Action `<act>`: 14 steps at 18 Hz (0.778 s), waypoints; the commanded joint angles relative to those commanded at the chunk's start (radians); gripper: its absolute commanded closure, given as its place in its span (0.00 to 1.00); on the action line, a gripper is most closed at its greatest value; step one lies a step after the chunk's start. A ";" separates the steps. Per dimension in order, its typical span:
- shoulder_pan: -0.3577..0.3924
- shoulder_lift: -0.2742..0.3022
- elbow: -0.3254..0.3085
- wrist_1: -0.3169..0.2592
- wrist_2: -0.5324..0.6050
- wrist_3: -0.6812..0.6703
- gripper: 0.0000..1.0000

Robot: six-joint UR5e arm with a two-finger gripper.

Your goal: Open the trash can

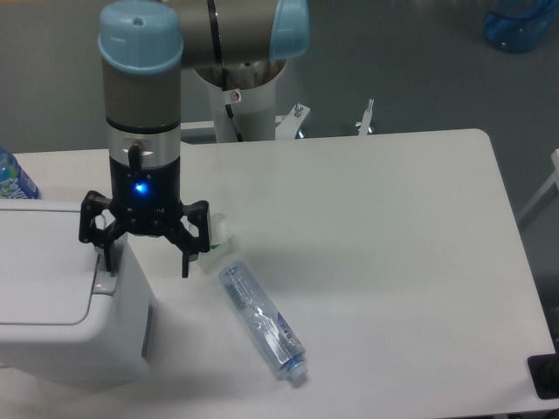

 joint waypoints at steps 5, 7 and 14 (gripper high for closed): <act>0.000 0.000 0.008 0.000 0.002 0.005 0.00; 0.000 0.006 0.026 0.002 0.002 0.011 0.00; 0.077 0.061 0.080 -0.011 0.021 0.080 0.00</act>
